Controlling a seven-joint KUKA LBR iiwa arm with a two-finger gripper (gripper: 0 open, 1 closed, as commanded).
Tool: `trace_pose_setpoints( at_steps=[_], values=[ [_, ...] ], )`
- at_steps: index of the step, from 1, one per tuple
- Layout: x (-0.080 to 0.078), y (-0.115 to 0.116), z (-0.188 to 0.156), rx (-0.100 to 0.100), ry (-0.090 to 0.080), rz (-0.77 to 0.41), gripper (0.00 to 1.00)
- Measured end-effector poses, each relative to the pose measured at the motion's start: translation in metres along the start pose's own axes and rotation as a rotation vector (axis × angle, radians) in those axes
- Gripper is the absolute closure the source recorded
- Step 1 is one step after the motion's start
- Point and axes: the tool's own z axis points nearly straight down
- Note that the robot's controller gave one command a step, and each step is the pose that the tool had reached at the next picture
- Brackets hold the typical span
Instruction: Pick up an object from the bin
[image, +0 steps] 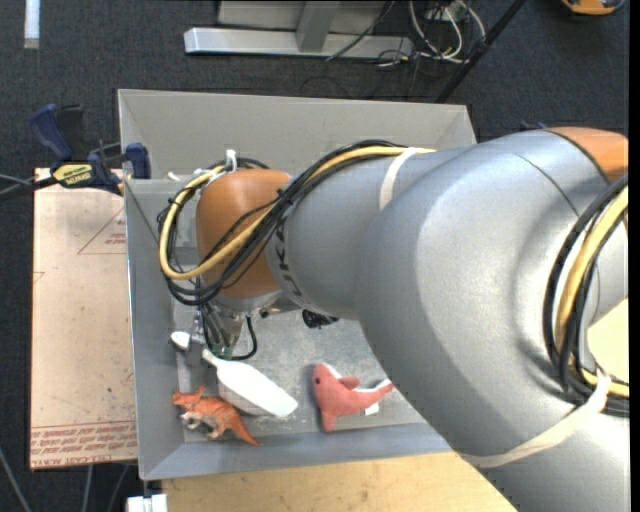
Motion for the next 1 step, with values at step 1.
trace_pose_setpoints(
  at_steps=[1],
  values=[
    [0.0003, -0.0003, -0.0018, 0.001, 0.001, 0.000, 1.00]
  ],
)
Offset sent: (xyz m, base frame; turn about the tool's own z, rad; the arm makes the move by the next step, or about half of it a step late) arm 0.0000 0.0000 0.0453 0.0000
